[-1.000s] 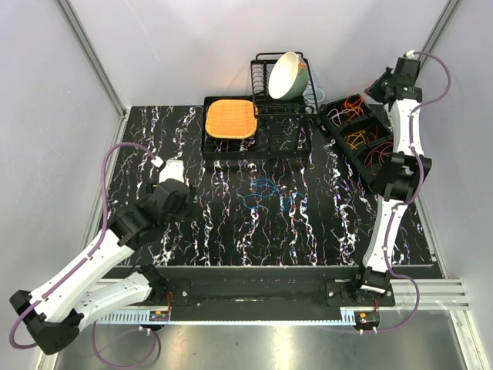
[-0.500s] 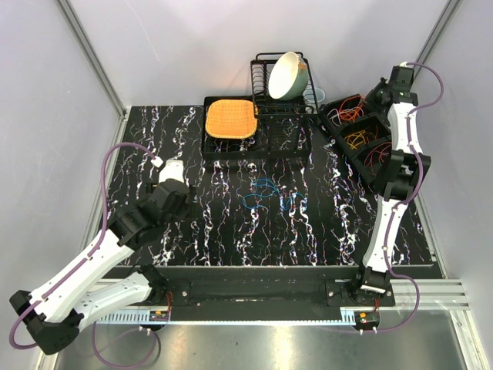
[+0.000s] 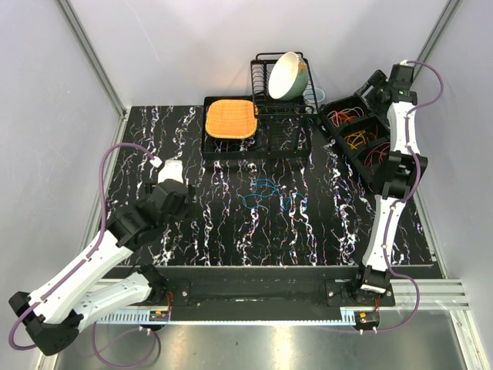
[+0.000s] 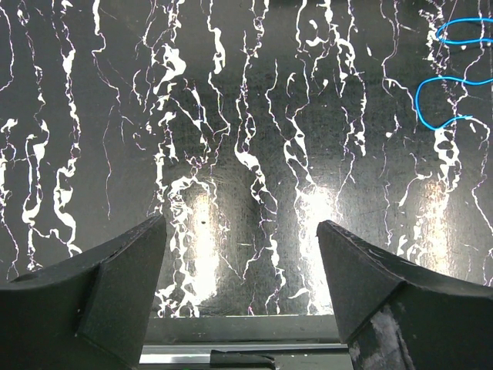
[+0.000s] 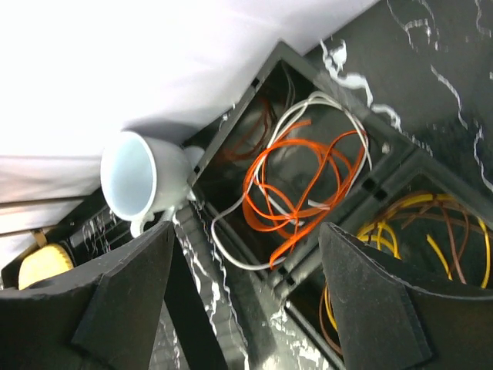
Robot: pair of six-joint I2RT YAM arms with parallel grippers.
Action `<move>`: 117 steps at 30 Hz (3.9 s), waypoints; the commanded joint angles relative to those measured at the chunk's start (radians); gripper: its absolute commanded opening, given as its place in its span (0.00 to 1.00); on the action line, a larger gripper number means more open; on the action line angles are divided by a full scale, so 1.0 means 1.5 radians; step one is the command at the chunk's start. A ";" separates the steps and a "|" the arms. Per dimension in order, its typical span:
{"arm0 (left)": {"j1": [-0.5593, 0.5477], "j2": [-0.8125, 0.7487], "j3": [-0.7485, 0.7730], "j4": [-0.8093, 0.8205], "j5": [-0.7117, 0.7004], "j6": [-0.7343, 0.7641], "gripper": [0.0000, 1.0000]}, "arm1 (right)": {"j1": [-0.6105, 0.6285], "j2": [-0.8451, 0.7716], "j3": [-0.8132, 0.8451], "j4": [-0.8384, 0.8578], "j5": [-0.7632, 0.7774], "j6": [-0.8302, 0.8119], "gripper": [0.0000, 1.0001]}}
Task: Untangle the cables
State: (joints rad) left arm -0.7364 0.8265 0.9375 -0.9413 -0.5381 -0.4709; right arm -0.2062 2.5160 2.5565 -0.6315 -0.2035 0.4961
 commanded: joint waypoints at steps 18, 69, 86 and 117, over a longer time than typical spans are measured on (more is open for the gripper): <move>-0.027 0.078 0.012 0.141 0.093 -0.054 0.76 | 0.018 -0.590 -0.574 0.079 -0.025 0.060 0.82; 0.005 0.630 0.119 0.451 0.227 -0.025 0.57 | 0.432 -0.577 -0.914 0.074 0.023 0.054 0.70; 0.005 0.644 0.146 0.441 0.252 -0.031 0.00 | 0.424 -0.602 -0.898 0.044 0.048 0.024 0.70; -0.041 0.524 0.221 0.312 0.172 -0.014 0.00 | 0.386 -0.600 -0.991 0.100 -0.059 0.027 0.65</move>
State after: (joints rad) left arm -0.8001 1.6409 1.2819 -0.4854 -0.2489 -0.4950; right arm 0.3611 1.5990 1.0847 -0.5217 -0.2760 0.5491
